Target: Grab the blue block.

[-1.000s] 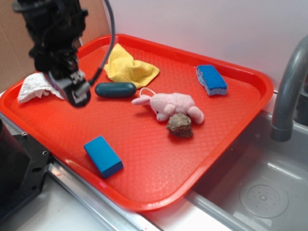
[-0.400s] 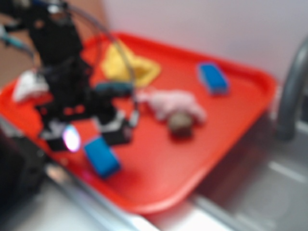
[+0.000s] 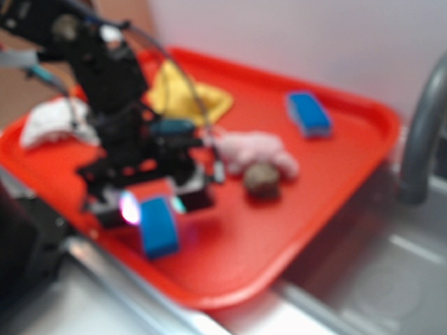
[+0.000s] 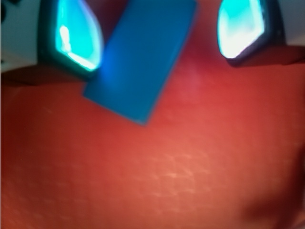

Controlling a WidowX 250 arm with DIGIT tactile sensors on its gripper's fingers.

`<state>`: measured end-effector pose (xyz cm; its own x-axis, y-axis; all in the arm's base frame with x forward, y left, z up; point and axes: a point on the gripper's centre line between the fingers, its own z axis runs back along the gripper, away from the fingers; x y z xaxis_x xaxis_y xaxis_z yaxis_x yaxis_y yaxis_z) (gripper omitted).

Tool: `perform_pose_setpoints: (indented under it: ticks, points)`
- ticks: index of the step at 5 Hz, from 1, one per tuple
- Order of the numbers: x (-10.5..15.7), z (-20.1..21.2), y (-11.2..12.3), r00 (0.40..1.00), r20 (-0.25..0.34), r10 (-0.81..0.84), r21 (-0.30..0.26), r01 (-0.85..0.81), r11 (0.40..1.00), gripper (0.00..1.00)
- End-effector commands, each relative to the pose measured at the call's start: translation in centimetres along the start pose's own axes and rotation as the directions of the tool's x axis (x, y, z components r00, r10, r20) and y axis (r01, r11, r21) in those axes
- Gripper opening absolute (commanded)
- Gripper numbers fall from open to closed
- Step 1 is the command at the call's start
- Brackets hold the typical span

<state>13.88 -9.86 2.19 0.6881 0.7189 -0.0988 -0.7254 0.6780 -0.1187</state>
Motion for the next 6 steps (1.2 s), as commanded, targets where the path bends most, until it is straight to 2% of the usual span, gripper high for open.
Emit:
perform_pose_setpoints:
  ticks: [1,2,3,4,5,6]
  points:
    - [0.1,-0.1,-2.4,0.997,-0.017,-0.079,0.022,0.08,0.997,1.0]
    - [0.3,0.0,-2.7,0.988,-0.032,-0.151,0.032,0.152,0.988,0.61]
    - [1.0,0.0,-3.1,0.921,-0.058,-0.384,0.024,0.386,0.922,0.0]
    - [1.7,2.5,-3.1,0.797,-0.054,-0.602,0.039,0.604,0.796,0.0]
    - [2.7,7.6,-1.2,0.613,0.056,-0.788,0.148,0.776,0.614,0.0]
    - [2.7,13.1,1.9,0.531,0.046,-0.846,0.23,0.818,0.527,0.0]
